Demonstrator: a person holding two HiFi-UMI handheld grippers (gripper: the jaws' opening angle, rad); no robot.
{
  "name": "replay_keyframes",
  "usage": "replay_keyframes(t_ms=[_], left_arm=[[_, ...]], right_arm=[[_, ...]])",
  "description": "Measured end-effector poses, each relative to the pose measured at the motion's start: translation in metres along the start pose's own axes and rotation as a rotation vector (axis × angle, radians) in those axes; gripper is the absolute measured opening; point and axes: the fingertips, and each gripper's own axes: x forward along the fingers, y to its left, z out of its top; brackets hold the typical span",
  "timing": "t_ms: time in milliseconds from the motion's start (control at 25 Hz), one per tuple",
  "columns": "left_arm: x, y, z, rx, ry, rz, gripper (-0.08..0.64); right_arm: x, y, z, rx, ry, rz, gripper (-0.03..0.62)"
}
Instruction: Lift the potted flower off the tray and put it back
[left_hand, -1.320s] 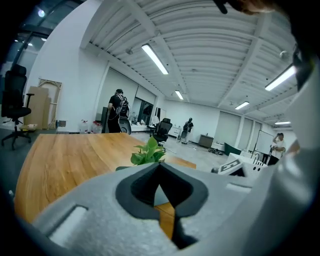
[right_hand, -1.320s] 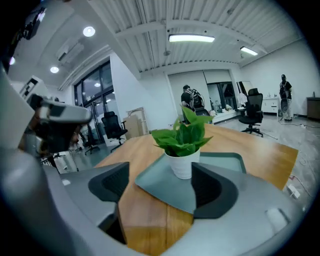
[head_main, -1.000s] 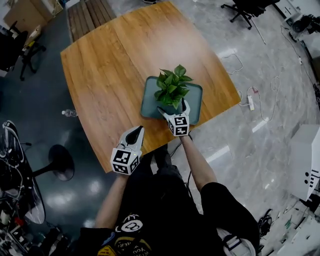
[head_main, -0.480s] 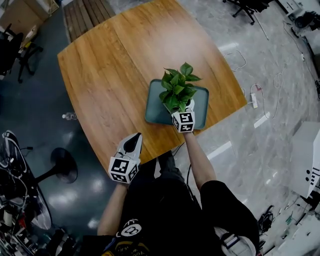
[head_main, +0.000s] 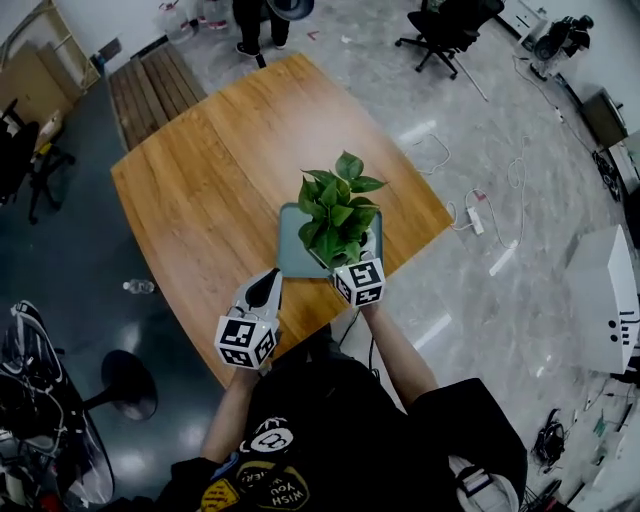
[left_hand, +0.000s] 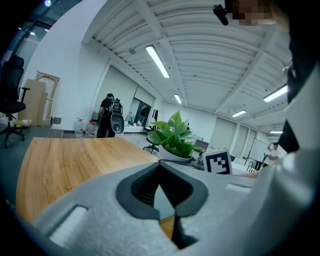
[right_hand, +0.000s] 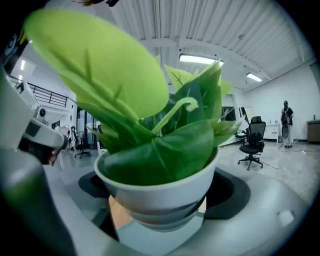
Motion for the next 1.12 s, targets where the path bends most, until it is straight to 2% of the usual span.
replay_keyframes(t_ms=[120,280,400,520,680,840,1120], left_arm=[[-0.006,-0.014,0.025,-0.009,-0.040,-0.013,-0.002],[-0.005,-0.036,0.067,0.048,-0.113,-0.034,-0.002],[-0.010,-0.042,0.081,0.077,-0.146,-0.044,-0.002],[-0.015,-0.041,0.083,0.070,-0.149,-0.053,-0.002],[-0.015,-0.043,0.078,0.090,-0.107,-0.070,-0.002],[-0.011,-0.055,0.082,0.107,-0.133,-0.101,-0.002],[-0.011,-0.052,0.078,0.092,-0.135,-0.082,-0.002]], right_arm=[[-0.024,0.009,0.032,0.006,-0.015,-0.010,0.541],[-0.044,0.007,0.066,0.023,-0.033,-0.017,0.542],[-0.050,0.010,0.076,0.024,-0.038,-0.024,0.542],[-0.054,0.015,0.083,0.018,-0.049,-0.031,0.542],[-0.058,0.018,0.084,0.026,-0.053,-0.034,0.541],[-0.060,0.014,0.083,0.034,-0.055,-0.031,0.543],[-0.055,0.011,0.076,0.040,-0.040,-0.018,0.543]])
